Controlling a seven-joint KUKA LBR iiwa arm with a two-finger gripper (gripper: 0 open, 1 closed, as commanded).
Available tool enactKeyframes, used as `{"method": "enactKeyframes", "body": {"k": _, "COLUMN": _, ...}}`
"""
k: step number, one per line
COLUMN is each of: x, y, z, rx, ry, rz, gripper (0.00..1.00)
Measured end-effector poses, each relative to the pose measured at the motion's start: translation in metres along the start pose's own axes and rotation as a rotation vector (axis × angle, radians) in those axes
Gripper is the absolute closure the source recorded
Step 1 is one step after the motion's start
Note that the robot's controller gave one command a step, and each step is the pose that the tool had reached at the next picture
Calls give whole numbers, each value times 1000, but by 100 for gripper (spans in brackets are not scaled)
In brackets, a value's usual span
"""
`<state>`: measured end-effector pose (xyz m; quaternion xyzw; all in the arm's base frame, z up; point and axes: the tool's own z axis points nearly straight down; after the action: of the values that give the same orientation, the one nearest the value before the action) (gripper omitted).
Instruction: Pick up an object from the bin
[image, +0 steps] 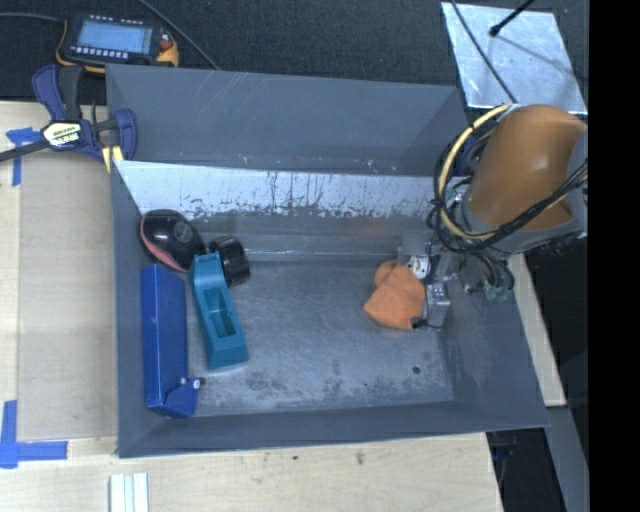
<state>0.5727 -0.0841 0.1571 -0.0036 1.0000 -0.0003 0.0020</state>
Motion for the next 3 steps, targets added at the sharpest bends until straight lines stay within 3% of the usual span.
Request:
{"method": "enactKeyframes", "body": {"k": 1, "x": -37, "y": -20, "z": 33, "rx": 1, "ry": -4, "rz": 49, "gripper": 0}}
{"method": "enactKeyframes", "body": {"k": 2, "x": -36, "y": -68, "z": 88, "rx": -2, "ry": -3, "rz": -33, "gripper": 0}}
{"method": "enactKeyframes", "body": {"k": 3, "x": -57, "y": -62, "z": 85, "rx": -1, "ry": -4, "rz": -503, "gripper": 100}}
